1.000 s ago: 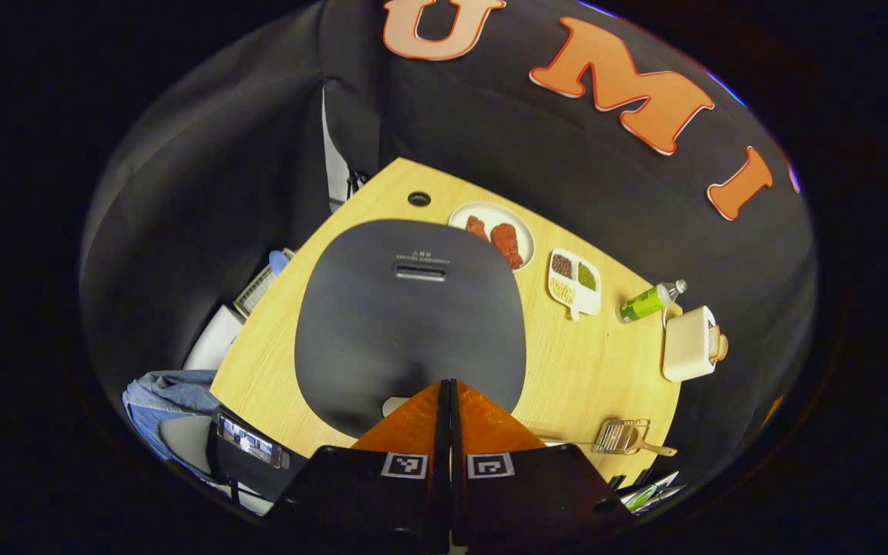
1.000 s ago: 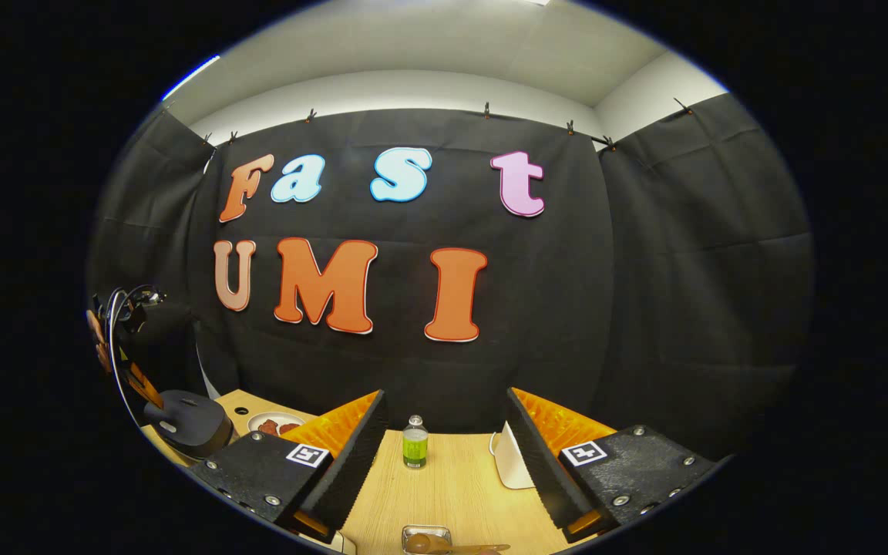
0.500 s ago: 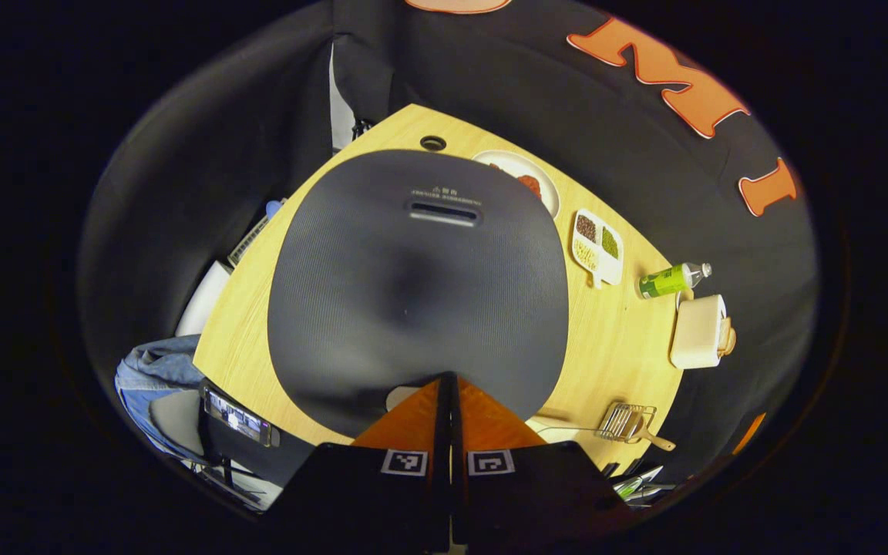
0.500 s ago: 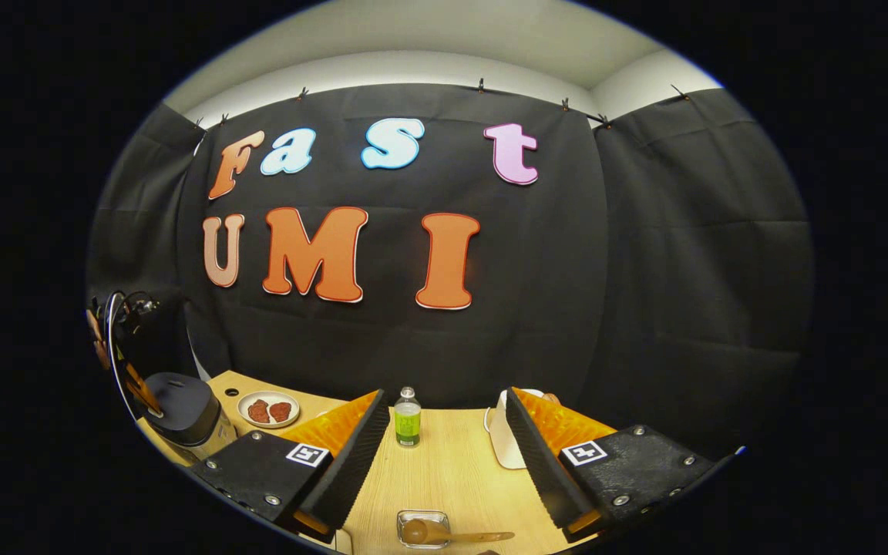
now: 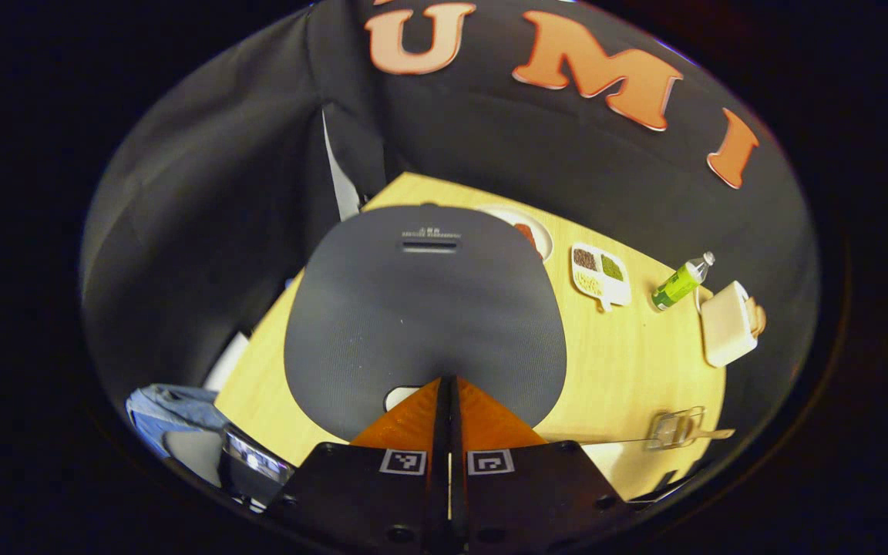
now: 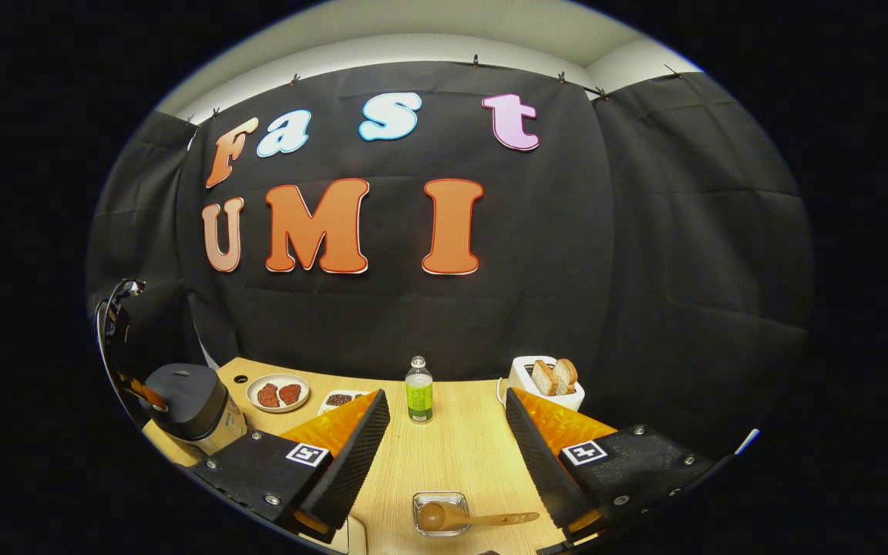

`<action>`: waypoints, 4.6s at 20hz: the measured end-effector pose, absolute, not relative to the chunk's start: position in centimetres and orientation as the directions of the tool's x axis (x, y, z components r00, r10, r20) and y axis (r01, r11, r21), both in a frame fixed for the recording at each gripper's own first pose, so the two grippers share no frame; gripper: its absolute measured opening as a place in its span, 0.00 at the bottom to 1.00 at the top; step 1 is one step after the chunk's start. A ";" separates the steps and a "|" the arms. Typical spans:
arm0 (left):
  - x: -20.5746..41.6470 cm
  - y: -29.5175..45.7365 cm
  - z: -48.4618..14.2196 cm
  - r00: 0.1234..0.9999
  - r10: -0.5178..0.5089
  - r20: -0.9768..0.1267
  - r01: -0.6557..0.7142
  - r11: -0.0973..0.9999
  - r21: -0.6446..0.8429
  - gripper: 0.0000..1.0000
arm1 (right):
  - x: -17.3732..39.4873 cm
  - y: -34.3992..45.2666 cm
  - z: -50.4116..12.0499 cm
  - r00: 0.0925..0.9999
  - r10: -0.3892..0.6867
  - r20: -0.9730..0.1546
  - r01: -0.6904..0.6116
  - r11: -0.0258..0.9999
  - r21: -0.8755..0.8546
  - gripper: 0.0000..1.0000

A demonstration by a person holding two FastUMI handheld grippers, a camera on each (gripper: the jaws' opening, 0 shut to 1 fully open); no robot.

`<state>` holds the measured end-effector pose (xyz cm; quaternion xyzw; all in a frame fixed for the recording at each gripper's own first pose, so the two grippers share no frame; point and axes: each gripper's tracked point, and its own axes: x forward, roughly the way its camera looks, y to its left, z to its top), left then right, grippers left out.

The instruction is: Close the left gripper, press the button to open the rice cooker; take a wooden spoon from the chopstick holder with the right hand, scoop a spoonful of rice and pour it into the rice cooker, then put the wooden spoon back into the chopstick holder.

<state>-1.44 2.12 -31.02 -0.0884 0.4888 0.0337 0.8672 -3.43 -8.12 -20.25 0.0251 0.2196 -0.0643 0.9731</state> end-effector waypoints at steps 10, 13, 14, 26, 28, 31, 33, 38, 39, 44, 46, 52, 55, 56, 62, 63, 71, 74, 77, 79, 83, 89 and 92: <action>1.8 -1.6 -15.4 0.895 -0.006 -0.446 -0.008 0.999 -0.031 0.21 | -5.2 -8.6 -23.2 0.850 -0.095 -0.518 0.135 0.990 0.041 0.94; 1.5 -2.6 -13.2 0.928 -0.028 -0.372 0.023 1.000 -0.017 0.59 | -5.8 -9.1 -24.5 0.831 -0.100 -0.548 0.155 0.986 0.055 0.94; 1.5 -3.0 -12.4 0.938 -0.029 -0.345 0.030 1.000 -0.003 0.59 | -6.0 -9.4 -25.1 0.824 -0.105 -0.557 0.161 0.986 0.052 0.94; -1.6 -6.3 -12.3 0.941 -0.063 -0.332 0.080 0.996 0.038 1.00 | -7.4 -11.8 -34.1 0.710 -0.094 -0.698 0.255 0.958 0.131 0.95; -2.2 -6.4 -12.6 0.939 -0.043 -0.340 0.069 0.996 0.064 0.95 | -8.1 -11.8 -36.0 0.680 -0.078 -0.729 0.262 0.955 0.142 0.93; -3.0 -6.7 -12.9 0.934 -0.012 -0.357 0.051 0.994 0.098 0.95 | -8.5 -12.4 -36.4 0.701 -0.081 -0.709 0.251 0.958 0.138 0.93; -3.3 -7.2 -13.3 0.928 -0.008 -0.373 0.049 0.994 0.100 1.00 | -9.0 -13.5 -36.2 0.721 -0.098 -0.686 0.236 0.965 0.110 0.93; -3.0 -9.4 -12.6 0.929 -0.014 -0.370 0.060 0.992 0.113 1.00 | -10.7 -14.2 -38.3 0.700 -0.069 -0.711 0.277 0.943 0.181 0.93; -3.0 -9.8 -12.2 0.932 -0.015 -0.361 0.062 0.991 0.119 1.00 | -10.9 -14.1 -38.9 0.697 -0.063 -0.714 0.288 0.937 0.199 0.93; -3.2 -11.4 -11.0 0.941 -0.032 -0.338 0.089 0.984 0.156 1.00 | -11.9 -11.9 -42.0 0.670 0.001 -0.742 0.333 0.893 0.302 0.93; -3.2 -11.7 -10.7 0.944 -0.034 -0.329 0.097 0.979 0.177 1.00 | -11.8 -11.2 -43.3 0.660 0.014 -0.751 0.358 0.874 0.330 0.94; -3.5 -11.2 -10.8 0.941 -0.041 -0.335 0.100 0.982 0.160 1.00 | -10.1 -10.3 -44.4 0.660 -0.016 -0.751 0.429 0.829 0.359 0.58; -3.4 -10.0 -11.0 0.944 -0.037 -0.328 0.094 0.982 0.161 1.00 | -9.8 -10.6 -45.9 0.624 -0.066 -0.778 0.502 0.797 0.335 0.35; -3.3 -9.5 -11.1 0.943 -0.032 -0.332 0.090 0.983 0.160 0.93 | -9.6 -10.3 -45.4 0.631 -0.066 -0.773 0.515 0.780 0.354 0.29; -2.8 -8.2 -11.1 0.945 -0.040 -0.325 0.100 0.981 0.169 1.00 | -9.3 -9.4 -44.5 0.610 -0.094 -0.787 0.529 0.788 0.316 0.14; -2.9 -8.1 -11.3 0.945 -0.040 -0.323 0.100 0.981 0.169 1.00 | -8.9 -9.1 -43.7 0.616 -0.096 -0.782 0.525 0.790 0.317 0.14; -2.8 -5.1 -12.3 0.949 -0.028 -0.315 0.065 0.992 0.109 1.00 | -7.4 -8.9 -34.2 0.716 -0.101 -0.691 0.444 0.830 0.338 0.13; -2.8 -3.8 -13.2 0.945 -0.022 -0.327 0.050 0.996 0.078 0.92 | -7.6 -6.1 -31.1 0.748 -0.047 -0.662 0.378 0.849 0.368 0.13; -2.9 -2.9 -14.2 0.940 -0.034 -0.341 0.055 0.997 0.052 1.00 | -7.8 -1.9 -29.2 0.758 0.032 -0.652 0.310 0.862 0.402 0.13; -3.2 -2.6 -15.0 0.935 -0.047 -0.351 0.065 0.997 0.038 1.00 | -8.2 1.2 -28.2 0.759 0.091 -0.645 0.255 0.869 0.423 0.13; -3.3 -1.2 -16.4 0.924 -0.063 -0.376 0.072 0.997 0.010 0.93 | -10.0 6.5 -28.5 0.734 0.158 -0.661 0.150 0.911 0.385 0.13; -3.3 1.8 -18.3 0.910 -0.066 -0.410 0.067 0.998 -0.012 1.00 | -12.2 10.1 -33.7 0.660 0.106 -0.744 0.052 0.981 0.186 0.13; -3.9 2.3 -19.8 0.898 -0.075 -0.434 0.071 0.997 -0.026 1.00 | -13.3 11.0 -35.9 0.618 0.066 -0.783 0.004 0.996 0.088 0.12</action>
